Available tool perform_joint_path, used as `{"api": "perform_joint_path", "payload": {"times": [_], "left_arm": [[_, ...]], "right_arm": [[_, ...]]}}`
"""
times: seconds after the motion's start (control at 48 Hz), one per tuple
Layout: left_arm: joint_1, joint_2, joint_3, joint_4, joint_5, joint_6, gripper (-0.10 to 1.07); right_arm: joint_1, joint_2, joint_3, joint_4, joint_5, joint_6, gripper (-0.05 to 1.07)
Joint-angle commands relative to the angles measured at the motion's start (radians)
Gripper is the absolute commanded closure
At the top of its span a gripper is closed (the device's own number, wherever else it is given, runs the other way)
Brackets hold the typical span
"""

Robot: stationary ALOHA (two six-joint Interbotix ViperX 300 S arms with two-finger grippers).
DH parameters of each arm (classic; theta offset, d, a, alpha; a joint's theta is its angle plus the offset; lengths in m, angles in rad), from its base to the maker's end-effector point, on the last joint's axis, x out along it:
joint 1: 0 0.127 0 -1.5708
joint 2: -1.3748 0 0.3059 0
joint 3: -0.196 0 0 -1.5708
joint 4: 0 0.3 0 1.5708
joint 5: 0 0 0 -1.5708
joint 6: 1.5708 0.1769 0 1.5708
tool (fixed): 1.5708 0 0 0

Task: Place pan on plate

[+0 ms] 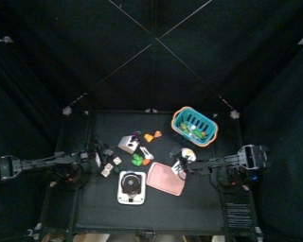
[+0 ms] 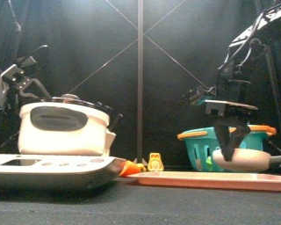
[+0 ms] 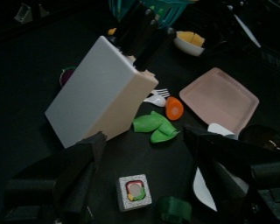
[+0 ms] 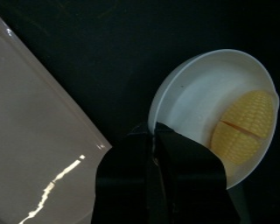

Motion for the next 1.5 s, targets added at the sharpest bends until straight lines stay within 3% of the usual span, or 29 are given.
{"api": "perform_joint_path", "payload": {"times": [0.0, 0.333, 0.812, 1.062, 1.479], "left_arm": [[0.002, 0.002, -0.015, 0.000, -0.003, 0.000, -0.06], [0.003, 0.002, -0.015, 0.000, -0.003, -0.002, -0.06], [0.002, 0.002, -0.018, 0.000, -0.003, 0.000, -0.06], [0.002, 0.002, -0.018, 0.000, -0.003, -0.002, -0.06], [0.002, 0.002, -0.017, -0.002, -0.003, -0.002, -0.06]], "right_arm": [[0.000, -0.015, -0.023, -0.017, -0.012, 0.002, 0.62], [0.064, -0.003, -0.106, -0.028, -0.035, -0.006, 0.62], [0.242, 0.135, -0.301, -0.029, -0.043, -0.011, 0.62], [0.302, 0.160, -0.307, -0.014, -0.051, -0.011, 0.62], [0.298, 0.189, -0.290, -0.008, -0.121, -0.011, 0.58]]}}
